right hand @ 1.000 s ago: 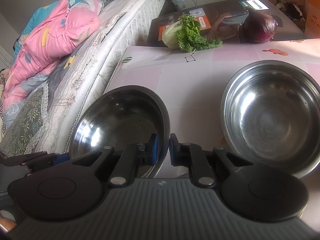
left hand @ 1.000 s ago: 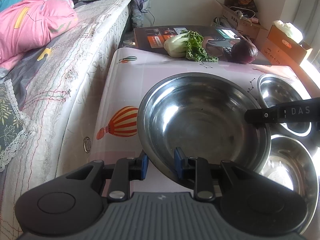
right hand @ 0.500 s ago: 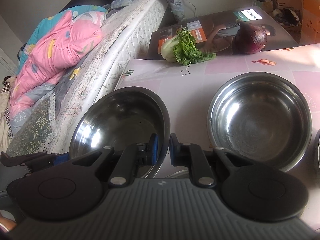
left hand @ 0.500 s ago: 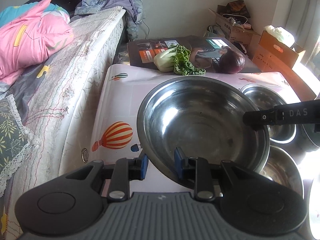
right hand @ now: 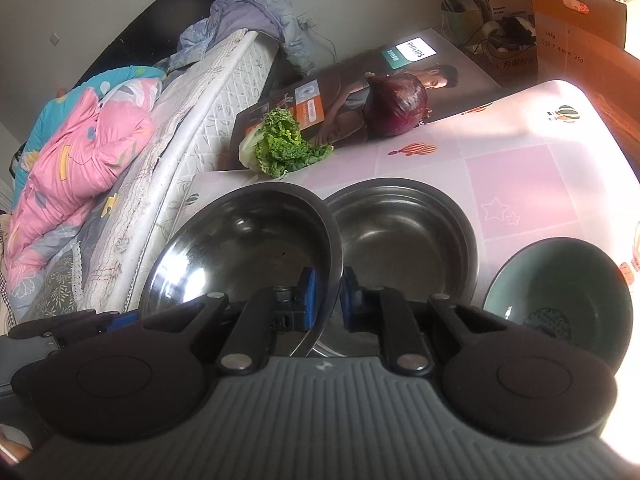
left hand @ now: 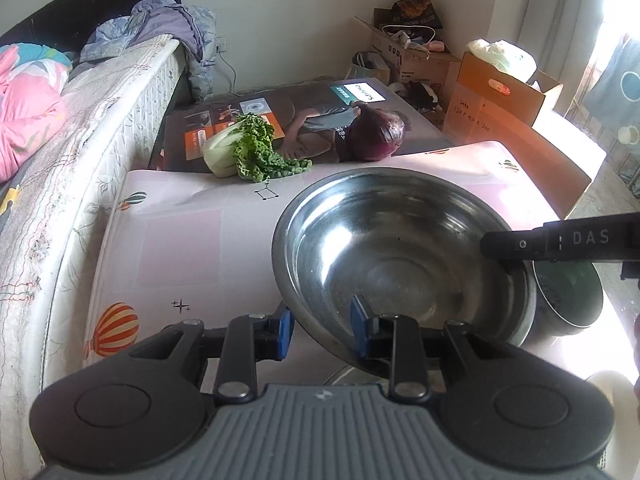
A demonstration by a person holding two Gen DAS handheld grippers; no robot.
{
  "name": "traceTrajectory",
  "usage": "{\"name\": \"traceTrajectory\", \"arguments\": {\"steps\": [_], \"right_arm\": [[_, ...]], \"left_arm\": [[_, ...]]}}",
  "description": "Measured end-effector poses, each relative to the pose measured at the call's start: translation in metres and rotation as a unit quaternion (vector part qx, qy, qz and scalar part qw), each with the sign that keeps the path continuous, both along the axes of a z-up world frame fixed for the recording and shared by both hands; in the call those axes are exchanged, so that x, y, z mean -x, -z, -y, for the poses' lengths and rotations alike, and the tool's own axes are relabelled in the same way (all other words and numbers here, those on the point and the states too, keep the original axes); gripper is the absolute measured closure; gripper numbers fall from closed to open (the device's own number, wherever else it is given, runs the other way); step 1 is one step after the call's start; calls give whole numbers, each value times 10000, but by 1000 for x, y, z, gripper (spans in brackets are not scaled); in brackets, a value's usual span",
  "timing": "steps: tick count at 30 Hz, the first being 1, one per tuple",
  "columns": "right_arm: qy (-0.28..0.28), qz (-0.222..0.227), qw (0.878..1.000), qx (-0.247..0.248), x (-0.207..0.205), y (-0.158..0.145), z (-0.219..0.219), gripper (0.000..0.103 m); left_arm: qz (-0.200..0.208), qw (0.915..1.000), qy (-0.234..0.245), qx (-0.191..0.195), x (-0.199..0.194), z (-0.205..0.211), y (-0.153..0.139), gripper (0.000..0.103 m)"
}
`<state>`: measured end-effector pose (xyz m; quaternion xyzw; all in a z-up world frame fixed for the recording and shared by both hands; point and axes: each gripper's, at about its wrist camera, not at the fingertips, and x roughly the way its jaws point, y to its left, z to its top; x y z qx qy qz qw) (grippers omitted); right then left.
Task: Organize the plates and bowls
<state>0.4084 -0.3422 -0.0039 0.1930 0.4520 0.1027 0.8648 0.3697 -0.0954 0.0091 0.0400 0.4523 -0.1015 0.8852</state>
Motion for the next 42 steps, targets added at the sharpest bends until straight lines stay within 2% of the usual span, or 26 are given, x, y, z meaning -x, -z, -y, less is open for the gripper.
{"name": "traceTrajectory", "arguments": {"steps": [5, 10, 16, 18, 20, 26, 34, 42], "right_arm": [[257, -136, 9996, 69, -5, 22, 35, 90], [349, -239, 9990, 161, -12, 43, 48, 89], [358, -184, 9992, 85, -21, 46, 46, 88], [378, -174, 9991, 65, -21, 46, 44, 86], [397, -126, 9991, 71, -22, 44, 43, 79], [463, -83, 9989, -45, -20, 41, 43, 70], [607, 150, 9973, -393, -11, 27, 54, 65], [563, 417, 9964, -479, 9, 0, 55, 64]], "left_arm": [[-167, 9997, 195, -3, -20, 35, 20, 71], [-285, 9991, 283, -97, -31, 52, 38, 71], [-263, 9989, 302, -237, -34, 53, 44, 61], [-245, 9991, 293, -198, -33, 51, 42, 56], [-151, 9993, 285, -191, -31, 49, 38, 46], [48, 9994, 314, -147, -21, 44, 22, 35], [121, 9993, 350, -56, -6, 37, 8, 29], [194, 9989, 430, -55, 12, 34, -9, 22]]}}
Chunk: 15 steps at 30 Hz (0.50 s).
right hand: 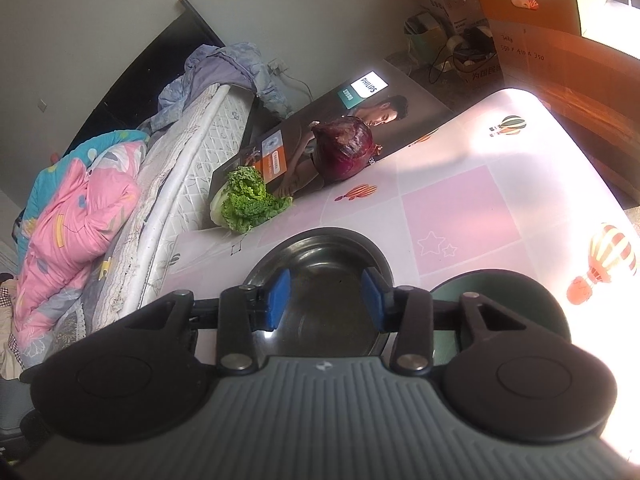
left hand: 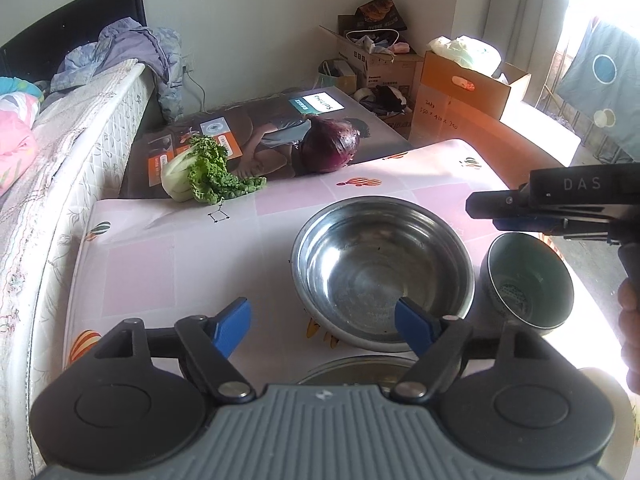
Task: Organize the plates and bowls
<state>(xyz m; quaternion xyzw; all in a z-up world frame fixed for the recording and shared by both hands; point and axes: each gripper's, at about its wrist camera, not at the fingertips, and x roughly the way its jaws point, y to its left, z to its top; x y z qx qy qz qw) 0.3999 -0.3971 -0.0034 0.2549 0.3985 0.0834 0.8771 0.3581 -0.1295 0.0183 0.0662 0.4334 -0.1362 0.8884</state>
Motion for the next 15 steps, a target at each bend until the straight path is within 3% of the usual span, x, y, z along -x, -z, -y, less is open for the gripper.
{"name": "traceTrajectory", "arguments": {"steps": [9, 15], "right_arm": [[25, 55, 9998, 201, 52, -26, 26, 64], [228, -63, 9993, 289, 87, -28, 60, 64]], "left_arm": [[-174, 9990, 264, 320, 28, 12, -12, 18], [-122, 9975, 486, 501, 46, 33, -17, 18]]}}
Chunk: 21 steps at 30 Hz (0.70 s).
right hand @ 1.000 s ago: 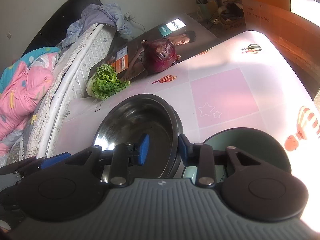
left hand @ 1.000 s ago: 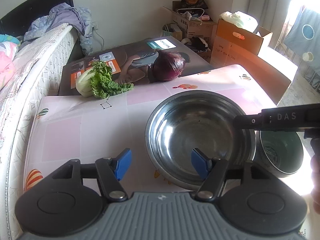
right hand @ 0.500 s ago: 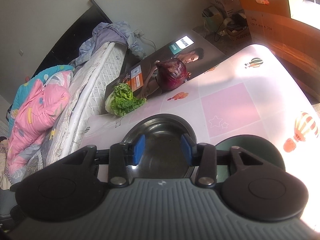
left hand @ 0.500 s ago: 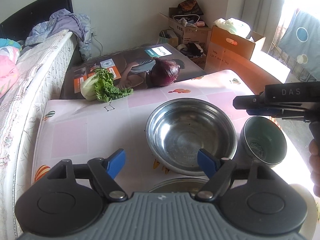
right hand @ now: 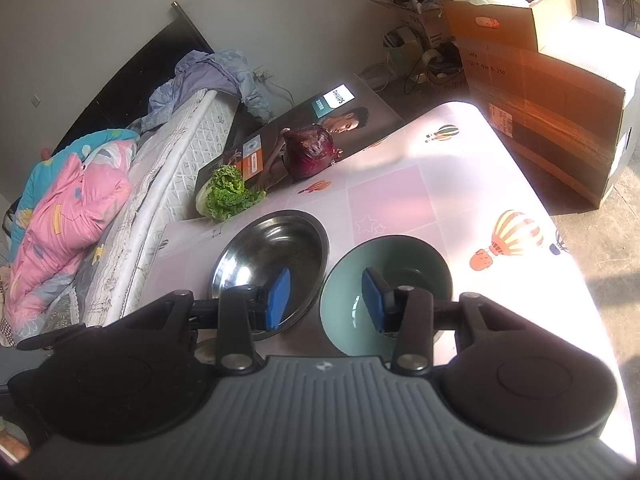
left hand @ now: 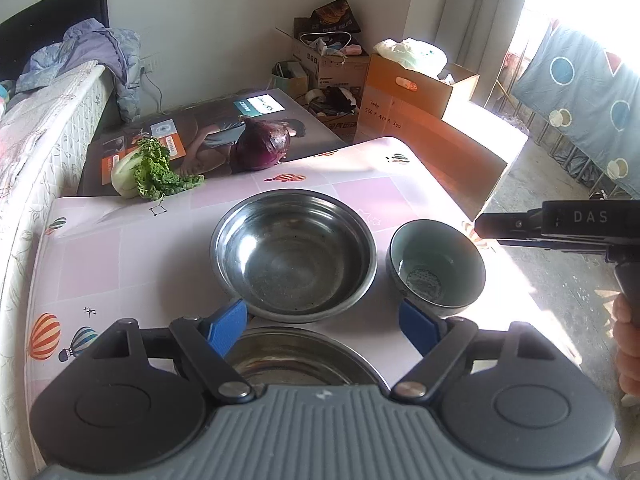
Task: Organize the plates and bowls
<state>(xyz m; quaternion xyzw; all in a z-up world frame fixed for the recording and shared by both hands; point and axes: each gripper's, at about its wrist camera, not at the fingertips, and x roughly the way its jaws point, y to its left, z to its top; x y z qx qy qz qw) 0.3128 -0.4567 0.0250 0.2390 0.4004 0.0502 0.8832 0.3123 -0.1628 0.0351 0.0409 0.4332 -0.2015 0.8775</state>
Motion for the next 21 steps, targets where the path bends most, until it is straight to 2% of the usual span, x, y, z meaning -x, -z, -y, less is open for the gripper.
{"name": "traceTrajectory", "arguments": {"steps": [6, 9, 12, 14, 21], "right_arm": [[196, -140, 9997, -94, 15, 12, 31, 64], [264, -214, 9993, -171, 14, 22, 42, 64], [287, -306, 9986, -326, 7, 37, 50, 64], [276, -354, 9983, -369, 1, 46, 52, 64], [278, -512, 9971, -492, -26, 76, 53, 68]], "left_arm": [[-56, 9994, 252, 225, 4, 36, 8, 19], [-144, 9989, 318, 306, -2, 54, 16, 23], [-320, 9982, 304, 405, -12, 70, 27, 31], [-391, 9981, 254, 410, -19, 77, 34, 40], [-415, 9989, 203, 33, -34, 95, 58, 57]]}}
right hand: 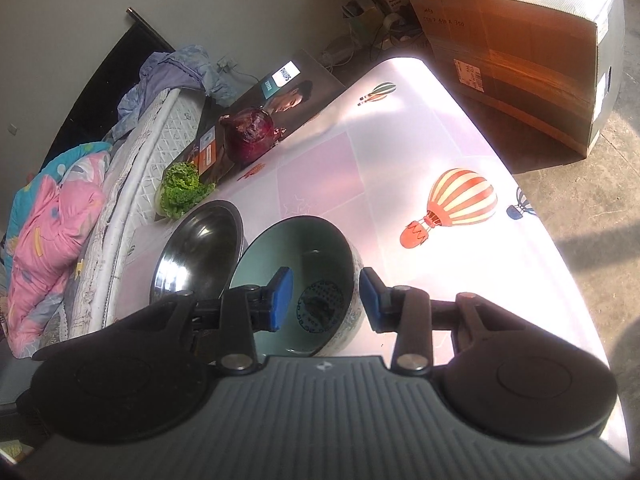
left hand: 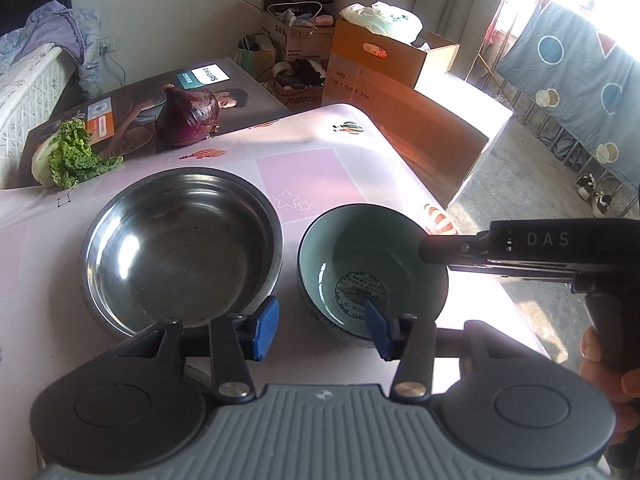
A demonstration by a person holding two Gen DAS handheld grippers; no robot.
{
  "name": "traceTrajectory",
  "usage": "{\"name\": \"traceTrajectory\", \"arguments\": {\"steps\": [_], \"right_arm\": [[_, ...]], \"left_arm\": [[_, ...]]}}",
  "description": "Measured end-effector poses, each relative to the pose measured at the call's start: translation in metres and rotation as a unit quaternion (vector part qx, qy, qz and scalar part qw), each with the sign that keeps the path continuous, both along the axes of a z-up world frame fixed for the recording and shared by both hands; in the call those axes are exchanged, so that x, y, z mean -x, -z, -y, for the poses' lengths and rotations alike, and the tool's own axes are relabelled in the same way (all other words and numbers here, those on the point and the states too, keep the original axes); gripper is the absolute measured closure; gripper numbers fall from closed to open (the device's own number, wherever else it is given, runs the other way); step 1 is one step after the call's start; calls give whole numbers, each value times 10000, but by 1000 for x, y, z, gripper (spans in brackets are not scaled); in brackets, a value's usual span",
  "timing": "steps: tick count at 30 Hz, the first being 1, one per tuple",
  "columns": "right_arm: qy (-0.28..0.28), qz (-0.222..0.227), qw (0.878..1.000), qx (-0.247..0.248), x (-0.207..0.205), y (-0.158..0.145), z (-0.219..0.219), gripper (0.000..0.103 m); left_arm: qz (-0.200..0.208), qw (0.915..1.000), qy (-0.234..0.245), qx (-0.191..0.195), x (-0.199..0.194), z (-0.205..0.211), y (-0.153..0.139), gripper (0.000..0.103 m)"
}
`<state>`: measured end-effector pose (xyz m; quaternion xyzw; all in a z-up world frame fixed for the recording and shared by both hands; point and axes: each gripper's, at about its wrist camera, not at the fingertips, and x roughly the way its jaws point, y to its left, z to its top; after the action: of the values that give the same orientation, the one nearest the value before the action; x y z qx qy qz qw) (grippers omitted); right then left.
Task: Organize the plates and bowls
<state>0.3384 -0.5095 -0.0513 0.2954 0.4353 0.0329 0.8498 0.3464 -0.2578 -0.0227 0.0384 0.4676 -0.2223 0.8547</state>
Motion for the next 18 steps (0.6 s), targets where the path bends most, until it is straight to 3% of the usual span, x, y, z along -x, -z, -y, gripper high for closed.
{"name": "traceTrajectory", "arguments": {"steps": [4, 9, 11, 18], "right_arm": [[80, -101, 9999, -76, -10, 15, 2, 73], [34, -159, 9998, -100, -19, 24, 2, 77], [9, -191, 9998, -66, -22, 27, 1, 80], [-52, -263, 9996, -43, -21, 29, 3, 90]], "left_arm": [[-112, 9999, -96, 4, -7, 1, 9, 70], [-218, 9996, -136, 66, -11, 2, 17, 74], [-253, 9995, -142, 96, -12, 3, 18, 80], [-290, 9993, -228, 62, -11, 6, 18, 82]]}}
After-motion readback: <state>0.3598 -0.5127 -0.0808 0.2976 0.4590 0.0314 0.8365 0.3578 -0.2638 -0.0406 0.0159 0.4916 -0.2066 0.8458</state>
